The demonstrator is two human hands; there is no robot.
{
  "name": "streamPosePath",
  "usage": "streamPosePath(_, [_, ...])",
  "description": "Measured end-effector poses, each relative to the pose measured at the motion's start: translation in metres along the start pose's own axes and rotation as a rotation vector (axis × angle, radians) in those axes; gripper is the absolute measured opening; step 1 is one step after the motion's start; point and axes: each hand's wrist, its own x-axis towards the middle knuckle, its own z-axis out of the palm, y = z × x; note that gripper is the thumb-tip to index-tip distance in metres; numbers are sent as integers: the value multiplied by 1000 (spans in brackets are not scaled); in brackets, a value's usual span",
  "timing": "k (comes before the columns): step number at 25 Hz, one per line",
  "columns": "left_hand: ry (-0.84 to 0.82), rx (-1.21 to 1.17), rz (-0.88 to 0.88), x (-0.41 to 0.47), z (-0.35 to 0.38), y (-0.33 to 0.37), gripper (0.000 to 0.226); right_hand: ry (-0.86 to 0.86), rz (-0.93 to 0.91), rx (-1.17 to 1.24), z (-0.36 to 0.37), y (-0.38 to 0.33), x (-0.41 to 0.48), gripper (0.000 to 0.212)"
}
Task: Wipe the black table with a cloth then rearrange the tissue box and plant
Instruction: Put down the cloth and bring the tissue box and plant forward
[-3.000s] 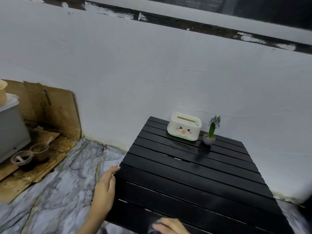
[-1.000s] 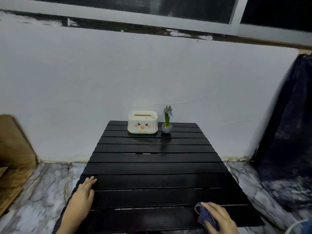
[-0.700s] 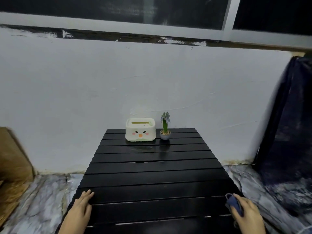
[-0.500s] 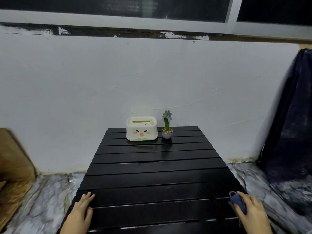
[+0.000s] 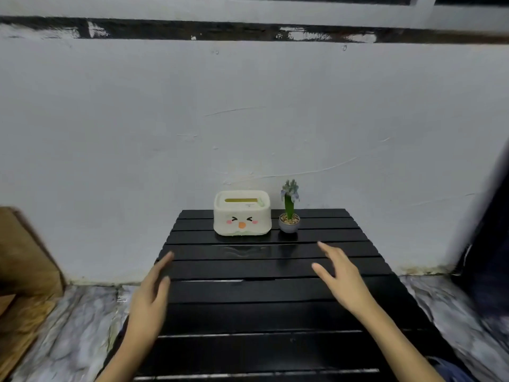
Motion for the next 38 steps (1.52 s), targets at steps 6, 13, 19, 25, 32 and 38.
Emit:
streamPosePath(6, [-39,10,-82,136,71,-7,49,-154,22,195,62,-45,118,59])
streamPosePath(13, [-251,-51,-231,190,118,-62,63,-107,108,456,112,-35,180,63])
streamPosePath(19, [-315,-163,-236,171,117,-54,67,-117,140,591,111,-38,170,61])
streamPosePath(25, [-298,-207,-198,72,77,-7,61,-207,154,605,80,-41,87,66])
streamPosePath(32, [-242,-203,-255,-55,46,9,71,-304,176,584,58,-33,-7,69])
streamPosePath(38, [-269,-106,-194,-76,46,21,75,-283,210,591,58,-20,-28,65])
